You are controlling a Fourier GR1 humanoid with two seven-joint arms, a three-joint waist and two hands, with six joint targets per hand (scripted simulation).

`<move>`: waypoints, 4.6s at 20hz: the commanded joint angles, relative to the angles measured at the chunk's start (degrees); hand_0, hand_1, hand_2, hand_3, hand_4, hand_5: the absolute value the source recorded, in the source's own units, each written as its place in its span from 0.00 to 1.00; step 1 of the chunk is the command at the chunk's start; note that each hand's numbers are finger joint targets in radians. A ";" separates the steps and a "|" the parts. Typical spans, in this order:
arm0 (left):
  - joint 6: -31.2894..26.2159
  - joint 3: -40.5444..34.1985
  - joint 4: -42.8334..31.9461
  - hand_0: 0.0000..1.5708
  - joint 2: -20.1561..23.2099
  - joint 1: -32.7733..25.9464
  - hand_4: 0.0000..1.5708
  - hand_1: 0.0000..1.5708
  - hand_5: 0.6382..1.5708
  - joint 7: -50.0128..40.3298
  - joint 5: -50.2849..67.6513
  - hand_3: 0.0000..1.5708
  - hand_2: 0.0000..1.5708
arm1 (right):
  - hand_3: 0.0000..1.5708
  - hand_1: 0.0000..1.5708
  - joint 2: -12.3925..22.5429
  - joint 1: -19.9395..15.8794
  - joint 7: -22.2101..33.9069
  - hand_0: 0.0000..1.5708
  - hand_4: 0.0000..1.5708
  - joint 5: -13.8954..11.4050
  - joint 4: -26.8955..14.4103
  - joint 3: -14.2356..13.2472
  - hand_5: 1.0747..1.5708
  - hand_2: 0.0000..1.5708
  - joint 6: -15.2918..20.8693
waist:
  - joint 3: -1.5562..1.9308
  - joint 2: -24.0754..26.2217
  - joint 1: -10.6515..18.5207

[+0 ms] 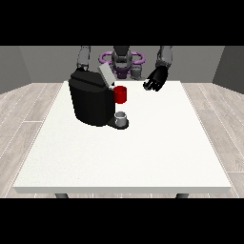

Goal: Insert the coffee pod into the coffee machine and close the lid

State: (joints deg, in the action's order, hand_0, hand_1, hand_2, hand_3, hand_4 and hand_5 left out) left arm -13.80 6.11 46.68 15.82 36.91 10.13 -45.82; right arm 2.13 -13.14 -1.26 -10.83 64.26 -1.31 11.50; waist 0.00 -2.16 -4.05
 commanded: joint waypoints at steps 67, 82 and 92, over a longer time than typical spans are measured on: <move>-7.61 -13.88 -8.67 0.77 8.58 37.14 0.23 0.77 1.00 -4.81 1.94 0.75 0.78 | 0.00 0.00 3.17 -14.29 0.01 0.00 0.00 1.73 7.09 -3.44 1.00 0.00 -1.09 | 0.02 -17.33 -12.92; -2.84 -9.29 -9.84 0.70 8.80 32.53 0.00 0.70 1.00 -0.42 -4.03 0.63 0.72 | 0.00 0.00 3.21 -13.81 2.93 0.00 0.00 1.48 9.08 -2.89 1.00 0.00 -0.95 | 0.00 -15.79 -12.72; -1.55 -13.97 -11.14 0.79 13.55 36.73 0.00 0.79 1.00 2.99 -1.89 0.61 0.77 | 0.00 0.00 2.48 -14.35 2.63 0.00 0.00 1.84 11.37 -2.01 1.00 0.00 -1.38 | 0.01 -18.36 -15.23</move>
State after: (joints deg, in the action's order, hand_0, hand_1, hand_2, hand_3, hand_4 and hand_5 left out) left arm -15.92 -6.60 36.30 27.83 72.92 11.92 -48.13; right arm 4.65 -27.97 1.78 -9.88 74.58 -3.18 10.84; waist 0.05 -20.61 -18.34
